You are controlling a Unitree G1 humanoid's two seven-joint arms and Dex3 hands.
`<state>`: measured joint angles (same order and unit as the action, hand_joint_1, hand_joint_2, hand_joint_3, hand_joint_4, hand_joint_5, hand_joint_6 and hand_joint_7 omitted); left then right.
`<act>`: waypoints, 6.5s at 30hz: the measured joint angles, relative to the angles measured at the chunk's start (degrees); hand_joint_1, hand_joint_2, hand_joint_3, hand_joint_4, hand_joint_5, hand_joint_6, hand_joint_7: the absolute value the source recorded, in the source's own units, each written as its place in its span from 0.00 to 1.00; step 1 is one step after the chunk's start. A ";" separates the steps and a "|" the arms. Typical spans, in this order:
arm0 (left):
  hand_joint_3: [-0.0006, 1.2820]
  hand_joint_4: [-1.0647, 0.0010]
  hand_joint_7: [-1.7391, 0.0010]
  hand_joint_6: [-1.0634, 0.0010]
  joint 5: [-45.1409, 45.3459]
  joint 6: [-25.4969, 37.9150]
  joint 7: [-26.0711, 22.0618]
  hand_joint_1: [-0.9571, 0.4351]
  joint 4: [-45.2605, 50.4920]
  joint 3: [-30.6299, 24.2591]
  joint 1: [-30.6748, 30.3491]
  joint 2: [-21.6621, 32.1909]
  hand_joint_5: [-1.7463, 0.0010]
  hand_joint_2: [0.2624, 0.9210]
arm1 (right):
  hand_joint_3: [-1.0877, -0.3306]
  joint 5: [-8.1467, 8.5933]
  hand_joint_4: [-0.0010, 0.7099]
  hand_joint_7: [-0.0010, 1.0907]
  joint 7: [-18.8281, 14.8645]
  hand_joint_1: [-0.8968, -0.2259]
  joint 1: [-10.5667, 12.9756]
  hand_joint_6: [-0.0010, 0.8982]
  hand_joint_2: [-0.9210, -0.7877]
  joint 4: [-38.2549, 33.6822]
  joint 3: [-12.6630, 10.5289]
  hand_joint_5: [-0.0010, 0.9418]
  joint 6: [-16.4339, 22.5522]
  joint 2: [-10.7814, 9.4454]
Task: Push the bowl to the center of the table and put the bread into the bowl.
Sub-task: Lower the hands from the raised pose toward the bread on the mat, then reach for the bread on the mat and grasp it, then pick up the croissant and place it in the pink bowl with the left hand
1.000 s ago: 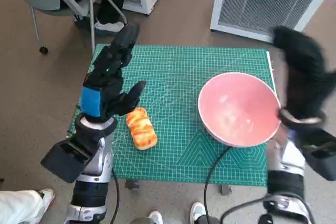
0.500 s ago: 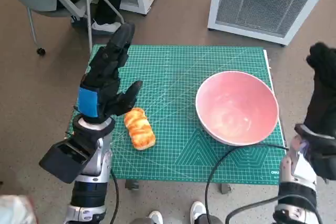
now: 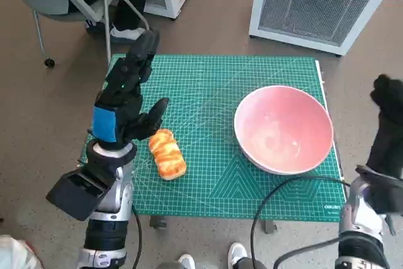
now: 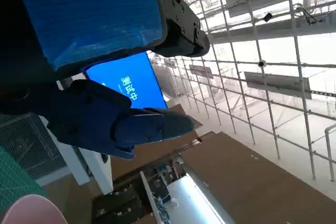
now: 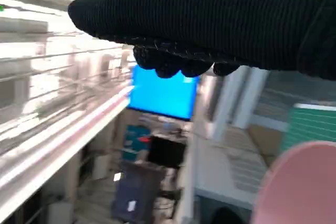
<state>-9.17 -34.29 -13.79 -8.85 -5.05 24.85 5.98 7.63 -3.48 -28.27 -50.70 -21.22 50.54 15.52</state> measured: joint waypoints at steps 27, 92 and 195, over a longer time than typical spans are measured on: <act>0.27 0.76 1.00 0.60 0.00 0.45 0.05 0.41 0.96 -1.05 -0.58 0.97 1.00 1.00 | 0.26 6.83 0.29 0.43 -6.40 0.58 -12.77 0.03 0.00 -23.52 -4.95 0.03 -14.56 -3.54; 0.04 0.63 0.97 0.47 15.70 -0.06 -20.07 0.54 -4.23 3.53 -5.66 33.12 1.00 0.94 | 0.23 0.84 0.32 0.52 -3.65 0.52 -27.52 0.01 0.00 -20.91 1.12 0.02 -11.58 -7.93; 0.08 0.50 0.31 0.34 25.33 -10.51 -23.35 0.69 -29.71 21.97 40.26 20.39 0.30 1.00 | 0.24 7.83 0.00 0.68 -15.83 0.48 -14.69 0.00 0.00 12.79 9.15 0.54 3.07 -6.85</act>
<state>16.16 -44.81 -37.14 -38.56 16.92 65.11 26.37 15.45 -19.31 -42.96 -37.91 -12.08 53.61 8.67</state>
